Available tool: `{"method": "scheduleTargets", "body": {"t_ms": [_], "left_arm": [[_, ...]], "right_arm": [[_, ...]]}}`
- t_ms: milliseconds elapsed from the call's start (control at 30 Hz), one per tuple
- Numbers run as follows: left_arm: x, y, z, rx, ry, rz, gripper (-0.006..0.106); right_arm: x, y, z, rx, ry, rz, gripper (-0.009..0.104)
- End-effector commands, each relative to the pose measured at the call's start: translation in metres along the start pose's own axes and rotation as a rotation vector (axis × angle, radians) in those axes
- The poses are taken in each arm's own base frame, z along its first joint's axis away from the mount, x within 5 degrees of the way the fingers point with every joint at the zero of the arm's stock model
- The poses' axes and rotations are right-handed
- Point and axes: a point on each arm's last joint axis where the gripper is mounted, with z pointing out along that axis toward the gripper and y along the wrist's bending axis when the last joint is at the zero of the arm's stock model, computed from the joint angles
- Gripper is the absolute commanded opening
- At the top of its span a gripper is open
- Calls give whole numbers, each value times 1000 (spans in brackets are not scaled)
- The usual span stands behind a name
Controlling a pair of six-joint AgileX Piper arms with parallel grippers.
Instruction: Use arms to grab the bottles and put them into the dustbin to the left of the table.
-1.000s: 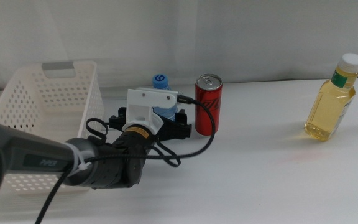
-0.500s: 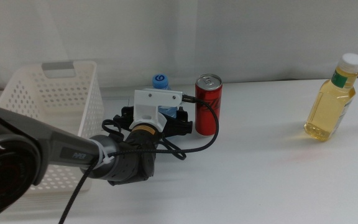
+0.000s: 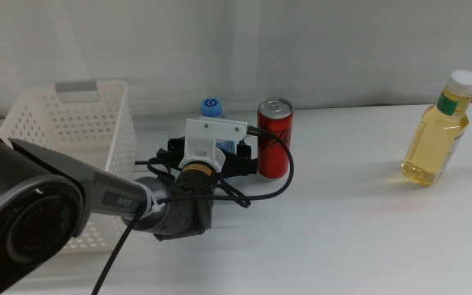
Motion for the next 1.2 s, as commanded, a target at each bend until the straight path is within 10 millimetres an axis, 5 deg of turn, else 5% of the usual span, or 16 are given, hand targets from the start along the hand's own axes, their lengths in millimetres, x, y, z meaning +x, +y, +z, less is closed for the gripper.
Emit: {"method": "scheduleTargets", "body": {"t_ms": [0, 100, 433, 1167], "left_arm": [[-3, 2, 2, -14, -23, -16, 84], [-3, 8, 3, -45, -21, -46, 77], [-6, 16, 7, -51, -13, -53, -3], [-126, 25, -48, 2, -183, 116, -3]], "right_arm": [[12, -4, 0, 13, 31, 1, 103], [12, -4, 0, 13, 31, 2, 103], [12, -4, 0, 13, 31, 2, 103], [12, -4, 0, 14, 31, 8, 103]]}}
